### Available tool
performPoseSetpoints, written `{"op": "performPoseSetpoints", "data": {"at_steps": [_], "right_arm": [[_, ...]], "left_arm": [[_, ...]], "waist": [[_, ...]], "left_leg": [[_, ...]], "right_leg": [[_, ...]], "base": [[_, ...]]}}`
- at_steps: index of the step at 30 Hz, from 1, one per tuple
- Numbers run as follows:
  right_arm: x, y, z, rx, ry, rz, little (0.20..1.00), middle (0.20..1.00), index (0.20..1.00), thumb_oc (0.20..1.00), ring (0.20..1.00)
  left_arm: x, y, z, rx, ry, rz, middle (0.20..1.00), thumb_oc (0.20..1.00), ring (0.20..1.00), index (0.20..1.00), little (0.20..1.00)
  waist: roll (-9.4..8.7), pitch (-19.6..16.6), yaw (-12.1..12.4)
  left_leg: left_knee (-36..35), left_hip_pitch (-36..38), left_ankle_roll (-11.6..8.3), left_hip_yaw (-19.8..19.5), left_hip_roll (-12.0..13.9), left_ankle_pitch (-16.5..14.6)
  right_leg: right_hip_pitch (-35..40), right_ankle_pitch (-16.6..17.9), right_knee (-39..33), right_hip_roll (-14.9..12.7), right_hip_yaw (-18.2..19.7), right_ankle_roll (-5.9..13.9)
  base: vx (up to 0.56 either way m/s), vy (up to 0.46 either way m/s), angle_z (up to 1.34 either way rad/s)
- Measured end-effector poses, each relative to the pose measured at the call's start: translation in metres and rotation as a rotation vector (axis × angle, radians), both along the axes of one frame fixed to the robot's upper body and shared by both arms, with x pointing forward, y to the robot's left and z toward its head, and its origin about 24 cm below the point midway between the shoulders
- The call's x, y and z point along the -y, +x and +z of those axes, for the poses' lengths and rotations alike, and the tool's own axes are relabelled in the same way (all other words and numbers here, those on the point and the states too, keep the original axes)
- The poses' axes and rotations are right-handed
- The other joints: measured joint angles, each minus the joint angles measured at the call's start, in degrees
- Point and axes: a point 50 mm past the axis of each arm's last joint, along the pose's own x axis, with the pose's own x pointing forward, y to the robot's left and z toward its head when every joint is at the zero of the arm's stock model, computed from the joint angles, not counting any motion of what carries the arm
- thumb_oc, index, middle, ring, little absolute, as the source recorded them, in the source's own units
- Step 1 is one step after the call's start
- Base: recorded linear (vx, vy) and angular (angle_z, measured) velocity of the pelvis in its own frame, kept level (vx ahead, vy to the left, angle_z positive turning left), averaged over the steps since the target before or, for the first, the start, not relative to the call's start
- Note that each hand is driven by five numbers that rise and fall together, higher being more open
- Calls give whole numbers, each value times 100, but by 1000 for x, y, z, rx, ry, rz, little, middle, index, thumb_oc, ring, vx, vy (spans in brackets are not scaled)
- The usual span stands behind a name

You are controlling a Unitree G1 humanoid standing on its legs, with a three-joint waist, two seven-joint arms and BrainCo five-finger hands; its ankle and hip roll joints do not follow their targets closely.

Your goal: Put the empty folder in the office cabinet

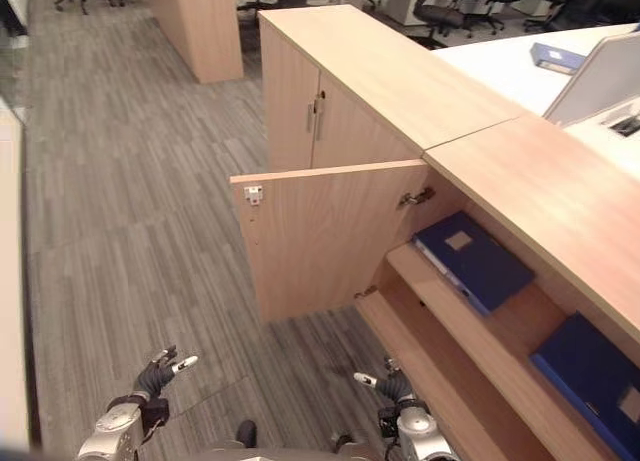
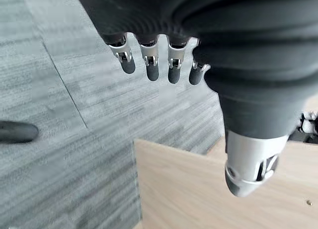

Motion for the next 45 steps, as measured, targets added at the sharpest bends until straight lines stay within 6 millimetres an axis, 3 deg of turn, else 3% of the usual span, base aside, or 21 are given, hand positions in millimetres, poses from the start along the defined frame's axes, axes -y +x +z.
{"op": "performPoseSetpoints", "data": {"at_steps": [2, 8, 12, 15, 20, 23, 25, 26, 29, 34, 39, 45], "right_arm": [[4, -6, -1, -9, -7, -7, 1000, 1000, 1000, 1000, 1000], [9, -18, -4, -32, -9, -32, 1000, 1000, 1000, 1000, 1000], [10, -28, -7, -59, -4, -32, 1000, 1000, 1000, 1000, 1000], [9, -31, -8, -68, 5, -22, 1000, 1000, 1000, 1000, 1000], [11, -46, -13, -113, 1, -3, 1000, 1000, 1000, 1000, 1000], [15, -49, -11, -115, -9, 33, 1000, 1000, 1000, 1000, 1000], [17, -48, -9, -109, -10, 41, 1000, 1000, 1000, 1000, 1000], [17, -47, -9, -107, -7, 45, 1000, 1000, 1000, 1000, 1000], [16, -47, -9, -107, 0, 52, 1000, 1000, 1000, 1000, 1000], [16, -45, -9, -105, 5, 56, 1000, 1000, 1000, 1000, 1000], [12, -46, -10, -111, 12, 56, 1000, 1000, 1000, 1000, 1000], [8, -45, -11, -113, 12, 81, 1000, 1000, 1000, 1000, 1000]], "left_arm": [[2, 1, 5, 34, 0, -7, 1000, 1000, 1000, 1000, 1000], [3, 14, 14, 95, 8, -19, 1000, 1000, 1000, 1000, 1000], [-5, 37, 29, 161, 46, -13, 1000, 1000, 1000, 1000, 1000], [-13, 54, 41, 207, 87, -16, 1000, 1000, 1000, 1000, 1000], [-44, 96, 85, 318, 213, -27, 1000, 1000, 1000, 1000, 1000], [-86, 116, 119, 339, 323, 49, 1000, 1000, 1000, 1000, 1000], [-90, 123, 128, 349, 336, 57, 1000, 1000, 1000, 1000, 1000], [-89, 128, 132, 355, 338, 54, 1000, 1000, 1000, 1000, 1000], [-87, 135, 138, 359, 344, 24, 1000, 1000, 1000, 1000, 1000], [-72, 163, 163, 445, 331, -26, 1000, 1000, 1000, 1000, 1000], [-29, 173, 142, 445, 208, -54, 1000, 1000, 1000, 1000, 1000], [-20, 172, 132, 418, 183, -59, 1000, 1000, 1000, 1000, 1000]], "waist": [[74, -25, -10], [-94, -165, -173], [-148, -285, -207], [-109, -414, -416], [-43, -585, -617], [-29, -692, -760], [-77, -719, -852], [-89, -730, -807], [-191, -760, -971], [-339, -663, -1053], [-395, -562, -1088], [-404, -476, -1079]], "left_leg": [[7, 63, -33, -7, 40, 36], [-16, 230, -87, 69, 48, -33], [-18, 304, -70, 202, 44, -50], [-19, 366, -73, 326, 41, -69], [-21, 419, -111, 504, 54, -130], [-21, 413, -91, 684, 67, -145], [-21, 434, -101, 776, 57, -155], [-21, 392, -76, 797, 64, -138], [-21, 415, -65, 863, 56, -136], [-20, 412, -67, 956, 46, -140], [-20, 413, -93, 986, 35, -158], [-19, 428, -56, 1002, 34, -135]], "right_leg": [[205, 141, -265, 69, -38, -78], [396, 160, -418, 80, 1, -79], [401, 221, -452, 69, 118, -62], [362, 241, -468, 64, 229, -63], [329, 258, -477, 72, 385, -10], [262, 358, -514, 70, 513, 28], [204, 398, -525, 77, 608, 1], [174, 408, -496, 79, 617, -8], [143, 443, -461, 75, 657, -24], [65, 483, -432, 63, 783, 35], [56, 488, -431, 54, 796, 44], [61, 506, -421, 57, 801, 27]], "base": [[79, -11, 1], [58, -2, -6], [29, 8, -19], [20, 14, -20], [18, 20, -21], [-2, 22, -30], [-10, 24, -22], [1, 14, -19], [17, 19, -8], [-11, 16, -12], [-4, 4, -1], [0, 0, 0]]}}
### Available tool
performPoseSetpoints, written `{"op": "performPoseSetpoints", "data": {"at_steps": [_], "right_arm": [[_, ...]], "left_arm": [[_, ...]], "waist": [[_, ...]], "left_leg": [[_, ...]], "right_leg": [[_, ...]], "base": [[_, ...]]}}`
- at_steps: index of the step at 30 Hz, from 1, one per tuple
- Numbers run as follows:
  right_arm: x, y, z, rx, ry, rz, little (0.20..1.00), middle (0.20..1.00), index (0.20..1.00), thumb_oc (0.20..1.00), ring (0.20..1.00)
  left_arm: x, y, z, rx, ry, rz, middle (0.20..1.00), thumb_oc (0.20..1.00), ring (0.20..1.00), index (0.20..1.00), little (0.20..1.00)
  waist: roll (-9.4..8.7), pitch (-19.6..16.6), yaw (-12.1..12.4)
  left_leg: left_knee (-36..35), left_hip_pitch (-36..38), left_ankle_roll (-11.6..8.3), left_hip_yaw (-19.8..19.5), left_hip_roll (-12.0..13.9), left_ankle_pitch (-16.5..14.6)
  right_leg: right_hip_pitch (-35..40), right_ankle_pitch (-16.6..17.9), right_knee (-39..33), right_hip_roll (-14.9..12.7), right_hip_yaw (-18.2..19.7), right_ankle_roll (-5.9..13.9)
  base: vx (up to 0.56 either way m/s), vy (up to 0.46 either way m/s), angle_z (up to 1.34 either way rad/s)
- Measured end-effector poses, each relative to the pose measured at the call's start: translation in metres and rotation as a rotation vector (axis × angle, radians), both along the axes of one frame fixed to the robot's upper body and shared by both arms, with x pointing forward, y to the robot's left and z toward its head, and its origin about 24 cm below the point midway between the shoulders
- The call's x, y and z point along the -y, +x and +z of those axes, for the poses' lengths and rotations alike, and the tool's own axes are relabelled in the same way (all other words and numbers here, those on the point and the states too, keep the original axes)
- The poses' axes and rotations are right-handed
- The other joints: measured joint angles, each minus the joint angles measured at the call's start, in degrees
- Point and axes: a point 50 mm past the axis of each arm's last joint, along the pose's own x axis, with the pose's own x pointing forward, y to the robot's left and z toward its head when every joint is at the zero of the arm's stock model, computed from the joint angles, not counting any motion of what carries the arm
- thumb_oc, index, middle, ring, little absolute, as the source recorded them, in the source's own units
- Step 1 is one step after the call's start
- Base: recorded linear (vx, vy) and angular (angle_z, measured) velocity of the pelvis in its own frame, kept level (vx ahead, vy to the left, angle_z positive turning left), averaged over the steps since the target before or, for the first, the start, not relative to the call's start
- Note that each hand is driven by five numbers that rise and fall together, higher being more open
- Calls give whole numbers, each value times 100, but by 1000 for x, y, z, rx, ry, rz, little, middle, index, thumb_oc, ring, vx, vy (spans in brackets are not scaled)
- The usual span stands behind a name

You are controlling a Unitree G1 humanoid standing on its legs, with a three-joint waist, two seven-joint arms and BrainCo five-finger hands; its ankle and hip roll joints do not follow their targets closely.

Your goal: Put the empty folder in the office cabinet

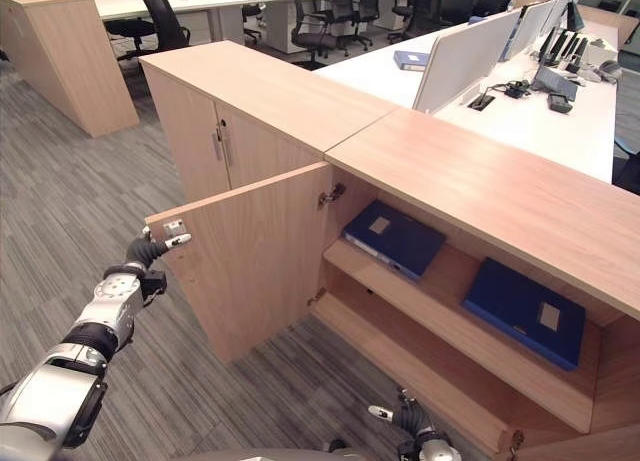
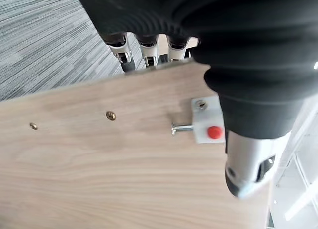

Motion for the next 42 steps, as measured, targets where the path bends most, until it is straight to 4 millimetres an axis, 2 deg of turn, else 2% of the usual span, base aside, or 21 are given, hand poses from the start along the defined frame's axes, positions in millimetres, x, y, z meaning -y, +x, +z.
{"op": "performPoseSetpoints", "data": {"at_steps": [10, 14, 20, 22, 23, 26, 29, 31, 32, 33, 34, 35, 36, 37, 38, 40, 42], "right_arm": [[-3, -1, -1, -5, 5, 7, 1000, 1000, 1000, 1000, 1000], [-3, -1, -1, -8, 5, 6, 1000, 1000, 1000, 1000, 1000], [-1, -3, -1, -13, 4, -2, 1000, 1000, 1000, 1000, 1000], [3, 0, 0, 1, 2, -29, 1000, 1000, 1000, 1000, 1000], [5, 3, 2, 14, 1, -37, 1000, 1000, 1000, 1000, 1000], [8, 12, 6, 40, -1, -46, 1000, 1000, 1000, 1000, 1000], [10, 12, 6, 42, 3, -58, 1000, 1000, 1000, 1000, 1000], [10, 20, 8, 51, 4, -52, 1000, 1000, 1000, 1000, 1000], [8, 25, 9, 55, 4, -49, 1000, 1000, 1000, 1000, 1000], [9, 28, 9, 56, 2, -46, 1000, 1000, 1000, 1000, 1000], [6, 35, 11, 69, 2, -35, 1000, 1000, 1000, 1000, 1000], [4, 39, 11, 70, -4, -12, 1000, 1000, 1000, 1000, 1000], [0, 41, 10, 62, -11, 21, 1000, 1000, 1000, 1000, 1000], [-5, 44, 11, 72, -2, 30, 1000, 1000, 1000, 1000, 1000], [-6, 47, 12, 81, 0, 34, 1000, 1000, 1000, 1000, 1000], [9, 45, 14, 77, -43, 27, 1000, 1000, 1000, 1000, 1000], [22, 36, 14, 53, -80, 29, 1000, 1000, 1000, 1000, 1000]], "left_arm": [[25, -10, -24, -67, 6, -89, 1000, 1000, 1000, 1000, 1000], [48, -18, -38, -102, -16, -198, 1000, 1000, 1000, 1000, 1000], [78, -35, -42, -86, -3, -407, 1000, 1000, 1000, 1000, 1000], [94, -43, -39, -80, 25, -535, 1000, 1000, 1000, 1000, 1000], [103, -53, -38, -86, 50, -655, 1000, 1000, 1000, 1000, 1000], [103, -72, -31, -79, 45, -756, 1000, 1000, 1000, 1000, 1000], [99, -90, -39, -119, -32, -787, 1000, 1000, 1000, 1000, 1000], [102, -111, -52, -174, -123, -786, 1000, 1000, 1000, 1000, 1000], [103, -116, -57, -199, -156, -777, 1000, 1000, 1000, 1000, 1000], [106, -118, -59, -208, -174, -775, 1000, 1000, 1000, 1000, 1000], [108, -122, -63, -222, -202, -770, 1000, 1000, 1000, 1000, 1000], [107, -125, -64, -222, -225, -746, 1000, 1000, 1000, 1000, 1000], [104, -130, -67, -229, -252, -716, 1000, 1000, 1000, 1000, 1000], [99, -132, -68, -241, -241, -711, 1000, 1000, 1000, 1000, 1000], [97, -132, -68, -241, -242, -697, 1000, 1000, 1000, 1000, 1000], [107, -139, -73, -247, -295, -684, 1000, 1000, 1000, 1000, 1000], [111, -139, -76, -251, -316, -676, 1000, 1000, 1000, 1000, 1000]], "waist": [[10, 10, 78], [34, 16, 152], [122, 66, 275], [158, 109, 291], [195, 137, 293], [271, 220, 277], [405, 338, 292], [548, 504, 480], [641, 579, 597], [711, 620, 648], [846, 662, 761], [886, 682, 820], [896, 658, 910], [809, 594, 908], [766, 561, 896], [1120, 395, 880], [1228, 315, 757]], "left_leg": [[-1, 41, 18, 7, -39, -20], [-1, 45, 8, -7, -51, -46], [-1, -1, 80, -118, -113, -8], [-1, -29, 73, -156, -139, -15], [-1, -31, 89, -140, -152, 27], [-1, -32, 103, 19, -147, 31], [0, -20, 106, 151, -141, 25], [36, -16, 129, 525, -73, 14], [60, -24, 150, 675, 0, 32], [61, -22, 153, 800, 59, 31], [57, -1, 136, 956, 219, 26], [60, 64, 116, 1059, 302, 37], [62, 137, 74, 1118, 394, 12], [68, 149, -12, 1152, 409, 59], [68, 149, -63, 1183, 413, 93], [149, 198, -99, 1259, 722, 202], [293, 196, -109, 1254, 785, 209]], "right_leg": [[7, -4, 50, -48, 5, 5], [7, -31, 52, -62, -10, 38], [23, -14, 68, -126, -67, 18], [-4, -23, 68, -166, -141, 42], [1, -20, 71, -178, -147, 42], [-99, 4, 79, -174, -48, 100], [-139, 4, 45, -187, -2, 155], [-446, -50, 261, -398, -580, 217], [-526, -57, 423, -569, -1112, 204], [-603, -85, 689, -798, -1880, 164], [-628, -185, 1226, -1110, -2439, 182], [-627, -346, 1729, -1300, -2826, 218], [-601, -370, 1989, -1365, -2936, 293], [-438, -411, 1790, -1365, -2801, 322], [-335, -586, 1536, -1214, -2701, 140], [-222, -500, 1208, -768, -2476, 7], [-91, -511, 1121, -701, -2469, -20]], "base": [[0, 0, 0], [0, 10, 2], [-13, 6, 7], [-57, 17, 10], [-103, 14, 9], [-66, -11, -21], [-124, -58, -31], [-160, -39, -85], [-111, -9, -74], [-34, -6, -61], [-36, -51, -56], [-23, -111, -78], [-40, -154, -63], [-27, -140, -50], [39, -143, -25], [28, -157, -50], [-6, -156, -24]]}}
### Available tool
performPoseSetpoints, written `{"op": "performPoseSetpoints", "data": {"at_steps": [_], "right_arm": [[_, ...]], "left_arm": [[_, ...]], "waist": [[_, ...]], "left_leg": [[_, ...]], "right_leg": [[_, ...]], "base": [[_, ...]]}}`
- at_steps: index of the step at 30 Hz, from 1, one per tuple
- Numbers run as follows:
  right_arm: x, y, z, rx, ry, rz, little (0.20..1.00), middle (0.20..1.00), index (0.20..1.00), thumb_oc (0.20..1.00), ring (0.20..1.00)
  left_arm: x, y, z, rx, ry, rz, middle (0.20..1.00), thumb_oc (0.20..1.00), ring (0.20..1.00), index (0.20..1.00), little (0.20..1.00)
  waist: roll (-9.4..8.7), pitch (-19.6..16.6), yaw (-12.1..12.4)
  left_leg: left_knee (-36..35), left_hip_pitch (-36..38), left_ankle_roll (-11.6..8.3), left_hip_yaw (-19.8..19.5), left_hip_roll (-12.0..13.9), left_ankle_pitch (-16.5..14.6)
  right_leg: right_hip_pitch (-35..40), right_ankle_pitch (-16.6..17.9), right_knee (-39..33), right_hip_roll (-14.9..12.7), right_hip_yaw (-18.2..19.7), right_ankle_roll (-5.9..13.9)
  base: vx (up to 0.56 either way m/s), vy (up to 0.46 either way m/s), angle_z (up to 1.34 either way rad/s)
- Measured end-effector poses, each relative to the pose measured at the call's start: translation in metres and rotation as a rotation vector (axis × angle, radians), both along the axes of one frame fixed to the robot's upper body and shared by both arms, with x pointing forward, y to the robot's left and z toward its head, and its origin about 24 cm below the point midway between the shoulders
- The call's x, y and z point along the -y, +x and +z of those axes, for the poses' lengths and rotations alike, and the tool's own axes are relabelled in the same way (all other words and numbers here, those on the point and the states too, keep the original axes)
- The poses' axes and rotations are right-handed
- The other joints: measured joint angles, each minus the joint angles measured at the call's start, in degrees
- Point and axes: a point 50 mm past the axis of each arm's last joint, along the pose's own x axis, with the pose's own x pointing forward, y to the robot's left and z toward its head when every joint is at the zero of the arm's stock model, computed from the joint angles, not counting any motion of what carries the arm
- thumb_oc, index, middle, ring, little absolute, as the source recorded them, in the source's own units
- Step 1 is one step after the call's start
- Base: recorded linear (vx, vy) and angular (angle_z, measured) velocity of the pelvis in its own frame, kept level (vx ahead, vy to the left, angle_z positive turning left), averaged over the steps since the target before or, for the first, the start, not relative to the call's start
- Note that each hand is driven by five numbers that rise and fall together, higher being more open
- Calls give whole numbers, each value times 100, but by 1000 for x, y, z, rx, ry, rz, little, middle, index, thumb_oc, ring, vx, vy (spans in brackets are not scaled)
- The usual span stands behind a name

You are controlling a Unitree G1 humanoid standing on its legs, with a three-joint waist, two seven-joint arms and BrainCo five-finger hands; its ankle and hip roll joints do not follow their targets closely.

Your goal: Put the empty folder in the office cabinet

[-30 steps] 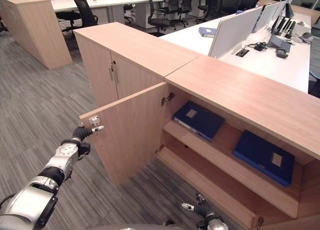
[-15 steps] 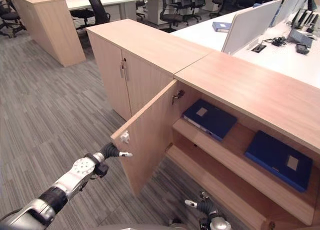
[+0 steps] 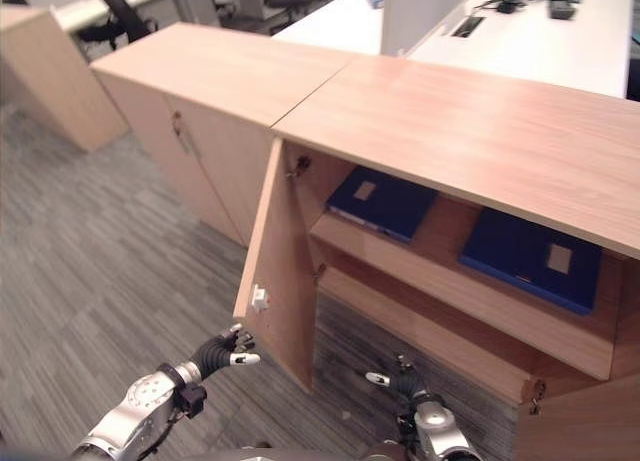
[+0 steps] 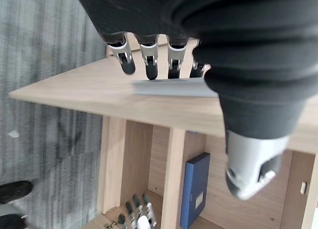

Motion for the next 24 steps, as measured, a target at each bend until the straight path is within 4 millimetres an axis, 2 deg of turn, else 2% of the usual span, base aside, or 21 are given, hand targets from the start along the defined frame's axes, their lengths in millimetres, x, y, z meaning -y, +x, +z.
{"op": "performPoseSetpoints", "data": {"at_steps": [3, 5, 6, 8, 9, 11, 12, 13, 14, 15, 16, 18, 19, 20, 21, 22, 23, 24], "right_arm": [[11, -5, 1, -16, -32, 6, 1000, 1000, 1000, 1000, 1000], [6, -6, 0, -25, -29, 35, 1000, 1000, 1000, 1000, 1000], [2, -6, -1, -29, -18, 51, 1000, 1000, 1000, 1000, 1000], [-1, -4, -2, -30, -19, 74, 1000, 1000, 1000, 1000, 1000], [-1, -4, -1, -30, -26, 82, 1000, 1000, 1000, 1000, 1000], [-3, -4, -1, -32, -34, 103, 1000, 1000, 1000, 1000, 1000], [-1, -5, -1, -35, -38, 105, 1000, 1000, 1000, 1000, 1000], [-4, -5, -2, -39, -33, 113, 1000, 1000, 1000, 1000, 1000], [-4, -5, -2, -40, -35, 122, 1000, 1000, 1000, 1000, 1000], [0, -4, 0, -38, -52, 134, 1000, 1000, 1000, 1000, 1000], [7, -5, 1, -43, -75, 136, 1000, 1000, 1000, 1000, 1000], [17, -8, 2, -58, -101, 129, 1000, 1000, 1000, 1000, 1000], [19, -10, 1, -68, -103, 117, 1000, 1000, 1000, 1000, 1000], [19, -8, 2, -60, -100, 109, 1000, 1000, 1000, 1000, 1000], [21, -4, 4, -49, -102, 92, 1000, 1000, 1000, 1000, 1000], [18, 1, 5, -35, -97, 95, 1000, 1000, 1000, 1000, 1000], [19, 11, 7, -31, -113, 107, 1000, 1000, 1000, 1000, 1000], [14, 21, 5, -32, -97, 87, 1000, 1000, 1000, 1000, 1000]], "left_arm": [[15, 13, 3, 34, -45, 33, 1000, 1000, 1000, 1000, 1000], [22, 24, 4, 46, -52, 44, 1000, 1000, 1000, 1000, 1000], [27, 34, 4, 55, -51, 74, 1000, 1000, 1000, 1000, 1000], [26, 43, 0, 48, -16, 104, 1000, 1000, 1000, 1000, 1000], [26, 56, 1, 55, 13, 125, 1000, 1000, 1000, 1000, 1000], [22, 68, 3, 67, 58, 161, 1000, 1000, 1000, 1000, 1000], [21, 73, 5, 78, 77, 171, 1000, 1000, 1000, 1000, 1000], [15, 77, 2, 67, 112, 201, 1000, 1000, 1000, 1000, 1000], [5, 77, -3, 44, 147, 252, 1000, 1000, 1000, 1000, 1000], [-5, 75, -8, 18, 175, 307, 1000, 1000, 1000, 1000, 1000], [-8, 76, -11, 4, 193, 329, 1000, 1000, 1000, 1000, 1000], [-9, 84, -4, 28, 189, 356, 1000, 1000, 1000, 1000, 1000], [-11, 94, 2, 50, 196, 371, 1000, 1000, 1000, 1000, 1000], [-11, 99, 6, 63, 193, 380, 1000, 1000, 1000, 1000, 1000], [-13, 103, 10, 77, 200, 386, 1000, 1000, 1000, 1000, 1000], [-14, 105, 12, 87, 199, 391, 1000, 1000, 1000, 1000, 1000], [-17, 106, 13, 91, 203, 406, 1000, 1000, 1000, 1000, 1000], [-25, 108, 15, 97, 225, 420, 1000, 1000, 1000, 1000, 1000]], "waist": [[54, -57, -199], [14, -78, -298], [-59, -104, -421], [-118, -134, -482], [-134, -148, -663], [-220, -141, -690], [-256, -115, -775], [-391, -82, -779], [-496, -93, -765], [-579, -85, -773], [-548, -124, -828], [-528, -133, -888], [-694, -87, -901], [-750, -60, -910], [-761, -49, -890], [-704, -26, -861], [-352, -73, -775], [-173, 73, -433]], "left_leg": [[124, -5, -16, 14, 73, -4], [166, -16, -17, 19, 111, -4], [230, -16, -17, 63, 127, -4], [262, -1, -26, 238, 158, -10], [452, -28, -173, 369, 328, -111], [598, -80, -177, 494, 403, -115], [812, -62, -288, 490, 517, -107], [1219, -100, -354, 430, 608, -95], [1655, -119, -499, 303, 690, 13], [2013, -256, -708, -102, 766, 14], [1927, -333, -821, -444, 710, -91], [1437, -570, -806, -623, 592, -100], [328, -568, -683, -1377, 110, -180], [-20, -605, -657, -1728, -76, -197], [-253, -629, -543, -2197, -271, -279], [-127, -669, -393, -2374, -410, -628], [-29, -688, -264, -2874, -463, -1082], [-146, -542, -211, -2983, -269, -750]], "right_leg": [[-16, 58, -183, 113, 145, -6], [-96, 85, -197, 161, 269, -35], [-176, 80, -198, 187, 392, -27], [-221, 97, -226, 233, 577, -29], [-343, 103, -213, 341, 691, -40], [-409, 92, -154, 398, 831, -69], [-489, 38, -86, 516, 947, -133], [-489, -35, -3, 529, 1136, -258], [-426, -11, -82, 594, 1398, -326], [-295, 31, -298, 639, 1640, -393], [-270, 51, -487, 684, 1661, -400], [-300, 109, -718, 729, 1667, -362], [-384, 141, -784, 735, 1971, -364], [-452, 147, -795, 752, 2119, -354], [-583, 152, -796, 789, 2389, -345], [-669, 59, -888, 916, 2589, -201], [-729, -227, -1048, 1192, 2834, 131], [-963, -81, -211, 1531, 3065, -8]], "base": [[-3, -156, -21], [10, -153, -33], [5, -156, -42], [-5, -170, -53], [18, -166, -56], [71, -144, -44], [87, -59, -46], [62, 4, -79], [34, 13, -116], [51, 36, -118], [119, 66, -96], [217, 97, -49], [180, 66, -42], [233, 72, -69], [137, 47, -86], [176, 107, -128], [111, 116, -222], [144, 167, -229]]}}
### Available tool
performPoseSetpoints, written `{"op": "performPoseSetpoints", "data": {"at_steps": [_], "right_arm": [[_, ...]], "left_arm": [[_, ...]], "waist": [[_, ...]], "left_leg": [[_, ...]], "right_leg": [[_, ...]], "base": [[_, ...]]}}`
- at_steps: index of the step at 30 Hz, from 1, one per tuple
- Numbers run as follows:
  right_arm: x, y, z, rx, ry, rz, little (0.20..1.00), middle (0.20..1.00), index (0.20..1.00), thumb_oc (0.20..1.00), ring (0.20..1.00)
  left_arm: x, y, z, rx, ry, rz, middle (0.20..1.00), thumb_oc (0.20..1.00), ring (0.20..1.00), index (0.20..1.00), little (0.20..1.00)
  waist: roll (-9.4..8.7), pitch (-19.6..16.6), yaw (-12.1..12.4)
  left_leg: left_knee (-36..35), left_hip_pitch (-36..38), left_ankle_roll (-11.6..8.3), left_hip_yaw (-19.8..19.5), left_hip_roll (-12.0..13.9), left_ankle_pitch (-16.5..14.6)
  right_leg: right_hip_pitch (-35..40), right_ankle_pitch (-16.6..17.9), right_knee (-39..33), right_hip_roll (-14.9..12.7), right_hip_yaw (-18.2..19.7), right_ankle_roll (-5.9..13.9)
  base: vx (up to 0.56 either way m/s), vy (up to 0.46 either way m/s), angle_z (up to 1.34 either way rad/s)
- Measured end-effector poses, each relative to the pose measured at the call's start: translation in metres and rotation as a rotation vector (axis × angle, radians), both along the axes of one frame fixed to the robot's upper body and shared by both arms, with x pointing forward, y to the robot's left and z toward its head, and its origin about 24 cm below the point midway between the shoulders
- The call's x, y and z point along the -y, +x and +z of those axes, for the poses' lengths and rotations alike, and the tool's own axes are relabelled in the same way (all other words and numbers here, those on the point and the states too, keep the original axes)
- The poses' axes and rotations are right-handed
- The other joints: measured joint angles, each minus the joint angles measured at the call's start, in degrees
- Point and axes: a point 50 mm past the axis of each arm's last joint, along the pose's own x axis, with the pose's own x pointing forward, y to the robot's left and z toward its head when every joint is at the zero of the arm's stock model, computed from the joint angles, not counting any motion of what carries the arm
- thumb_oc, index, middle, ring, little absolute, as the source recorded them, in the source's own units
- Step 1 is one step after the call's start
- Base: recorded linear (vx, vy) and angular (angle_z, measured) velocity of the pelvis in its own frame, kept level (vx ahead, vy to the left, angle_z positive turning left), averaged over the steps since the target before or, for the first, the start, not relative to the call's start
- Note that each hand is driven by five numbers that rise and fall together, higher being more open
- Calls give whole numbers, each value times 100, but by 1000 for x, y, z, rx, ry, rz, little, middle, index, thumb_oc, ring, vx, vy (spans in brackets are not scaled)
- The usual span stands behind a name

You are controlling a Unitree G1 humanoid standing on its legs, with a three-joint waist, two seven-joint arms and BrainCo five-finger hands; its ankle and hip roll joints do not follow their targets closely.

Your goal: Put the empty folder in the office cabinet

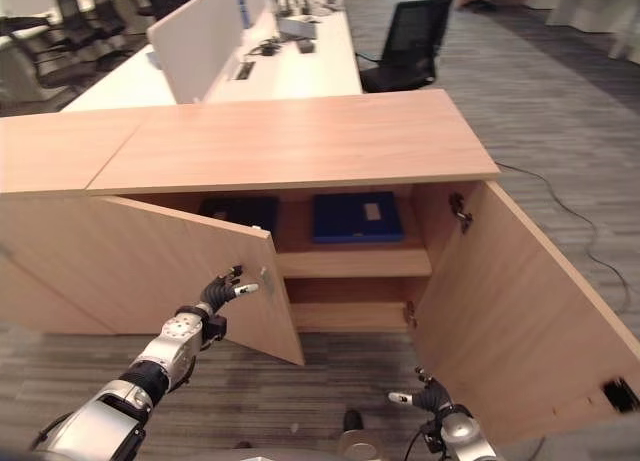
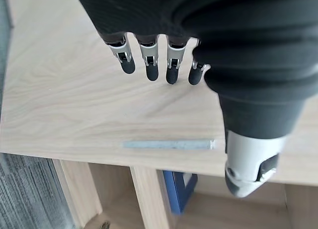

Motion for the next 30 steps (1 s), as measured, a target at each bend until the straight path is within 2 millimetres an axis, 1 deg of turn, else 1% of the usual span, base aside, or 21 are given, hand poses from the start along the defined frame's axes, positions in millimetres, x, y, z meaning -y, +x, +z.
{"op": "performPoseSetpoints", "data": {"at_steps": [1, 2, 3, 4, 5, 7, 9, 12, 13, 14, 16, 20, 21, 22, 23, 24, 25, 26, 27, 29, 30], "right_arm": [[-13, -3, -4, 7, 40, 11, 1000, 1000, 1000, 1000, 1000], [-18, -9, -6, 4, 60, 14, 1000, 1000, 1000, 1000, 1000], [-25, -16, -10, -10, 83, 14, 1000, 1000, 1000, 1000, 1000], [-22, -13, -8, 1, 78, 16, 1000, 1000, 1000, 1000, 1000], [-18, -13, -7, 3, 65, 15, 1000, 1000, 1000, 1000, 1000], [-21, -22, -11, -19, 81, 12, 1000, 1000, 1000, 1000, 1000], [-25, -29, -13, -23, 101, 16, 1000, 1000, 1000, 1000, 1000], [-29, -34, -15, -34, 114, 13, 1000, 1000, 1000, 1000, 1000], [-29, -34, -15, -34, 114, 10, 1000, 1000, 1000, 1000, 1000], [-29, -35, -16, -37, 114, 5, 1000, 1000, 1000, 1000, 1000], [-29, -34, -15, -31, 118, -3, 1000, 1000, 1000, 1000, 1000], [-34, -29, -15, -17, 132, -8, 1000, 1000, 1000, 1000, 1000], [-34, -31, -16, -19, 142, -42, 1000, 1000, 1000, 1000, 1000], [-34, -31, -17, -19, 140, -50, 1000, 1000, 1000, 1000, 1000], [-29, -31, -17, -24, 131, -78, 1000, 1000, 1000, 1000, 1000], [-27, -29, -17, -22, 122, -95, 1000, 1000, 1000, 1000, 1000], [-27, -26, -16, -14, 121, -94, 1000, 1000, 1000, 1000, 1000], [-28, -24, -16, -12, 123, -94, 1000, 1000, 1000, 1000, 1000], [-28, -24, -16, -12, 125, -93, 1000, 1000, 1000, 1000, 1000], [-29, -23, -15, -9, 127, -92, 1000, 1000, 1000, 1000, 1000], [-28, -27, -17, -24, 124, -95, 1000, 1000, 1000, 1000, 1000]], "left_arm": [[-16, -1, 1, -10, 41, 23, 1000, 1000, 1000, 1000, 1000], [-24, -1, 1, -20, 61, 38, 1000, 1000, 1000, 1000, 1000], [-38, 0, 4, -22, 98, 62, 1000, 1000, 1000, 1000, 1000], [-50, -2, 4, -35, 117, 99, 1000, 1000, 1000, 1000, 1000], [-53, 1, 8, -23, 120, 116, 1000, 1000, 1000, 1000, 1000], [-62, 5, 14, -11, 128, 156, 1000, 1000, 1000, 1000, 1000], [-65, 4, 14, -7, 112, 182, 1000, 1000, 1000, 1000, 1000], [-61, 1, 13, 11, 87, 184, 1000, 1000, 1000, 1000, 1000], [-56, -1, 13, 29, 63, 171, 1000, 1000, 1000, 1000, 1000], [-42, -3, 11, 61, 21, 140, 1000, 1000, 1000, 1000, 1000], [-22, -8, 11, 106, -36, 97, 1000, 1000, 1000, 1000, 1000], [-11, -18, 13, 151, -77, 77, 1000, 1000, 1000, 1000, 1000], [-4, -28, 11, 158, -98, 39, 1000, 1000, 1000, 1000, 1000], [-1, -32, 9, 152, -102, 13, 1000, 1000, 1000, 1000, 1000], [7, -40, 6, 142, -113, -23, 1000, 1000, 1000, 1000, 1000], [12, -45, 2, 124, -120, -55, 1000, 1000, 1000, 1000, 1000], [13, -53, -5, 92, -128, -71, 1000, 1000, 1000, 1000, 1000], [12, -59, -9, 73, -130, -69, 1000, 1000, 1000, 1000, 1000], [8, -68, -16, 37, -130, -58, 1000, 1000, 1000, 1000, 1000], [3, -81, -29, -29, -124, -49, 1000, 1000, 1000, 1000, 1000], [0, -90, -37, -75, -119, -35, 1000, 1000, 1000, 1000, 1000]], "waist": [[-50, 6, -68], [-164, -62, -195], [-485, -185, -277], [-343, -169, -287], [-239, -135, -379], [-259, -140, -493], [-240, -150, -494], [-262, -161, -474], [-280, -164, -488], [-306, -159, -455], [-340, -153, -382], [-455, -107, -203], [-501, -65, -140], [-498, -57, -29], [-405, -39, 98], [-316, -15, 261], [-254, 23, 379], [-257, 28, 432], [-284, 13, 462], [-357, -17, 442], [-379, -23, 448]], "left_leg": [[-119, 210, 136, 255, 42, 89], [-145, 225, 179, 392, -24, 121], [-123, 264, 153, 638, -262, 152], [-142, 287, 102, 817, -247, 211], [-112, 255, 115, 879, -218, 294], [-144, 334, 95, 1142, -297, 353], [-147, 434, 93, 1289, -322, 386], [-147, 550, 157, 1485, -399, 431], [-146, 563, 202, 1518, -446, 427], [-140, 574, 210, 1557, -492, 430], [-131, 586, 227, 1586, -523, 434], [-91, 587, 229, 1639, -533, 430], [-103, 574, 234, 1614, -528, 424], [-91, 564, 245, 1670, -520, 435], [-95, 548, 275, 1838, -432, 419], [-88, 535, 283, 1997, -356, 413], [-87, 538, 265, 2122, -267, 426], [-85, 547, 258, 2210, -236, 431], [-85, 552, 249, 2345, -197, 435], [-85, 593, 201, 2412, -161, 463], [-83, 681, 179, 2446, -109, 477]], "right_leg": [[33, -16, 475, 6, 33, 12], [199, -70, 485, -132, 90, 48], [375, -235, 247, -412, 341, 20], [427, -29, -22, -391, 485, -34], [568, 96, -327, -407, 488, 89], [576, 289, -579, -497, 565, 55], [602, 375, -679, -504, 687, 59], [698, 588, -777, -580, 776, 59], [696, 643, -772, -634, 757, 71], [728, 694, -811, -672, 748, 112], [750, 765, -872, -722, 761, 64], [759, 789, -911, -750, 680, 96], [746, 752, -927, -774, 572, 115], [665, 580, -909, -887, 132, 58], [563, 427, -734, -1163, -892, 70], [439, 418, -456, -1327, -1343, 96], [334, 309, 25, -1653, -1921, 169], [296, 252, 271, -1920, -2460, 188], [285, 250, 566, -2184, -2813, 203], [467, 294, 560, -2292, -2748, 319], [712, 433, 230, -2131, -2602, 489]], "base": [[159, 170, -166], [122, 134, -51], [131, 183, -69], [99, 160, -95], [132, 217, -103], [72, 152, -46], [36, 146, -41], [5, 104, -33], [1, 100, -12], [-10, 85, -6], [-37, 60, -5], [-81, -12, 1], [-121, -15, 9], [-173, -17, -19], [-84, -13, -55], [-114, -31, -74], [-85, -70, -66], [-63, -115, -64], [-41, -129, -55], [-14, -159, -44], [12, -184, -44]]}}
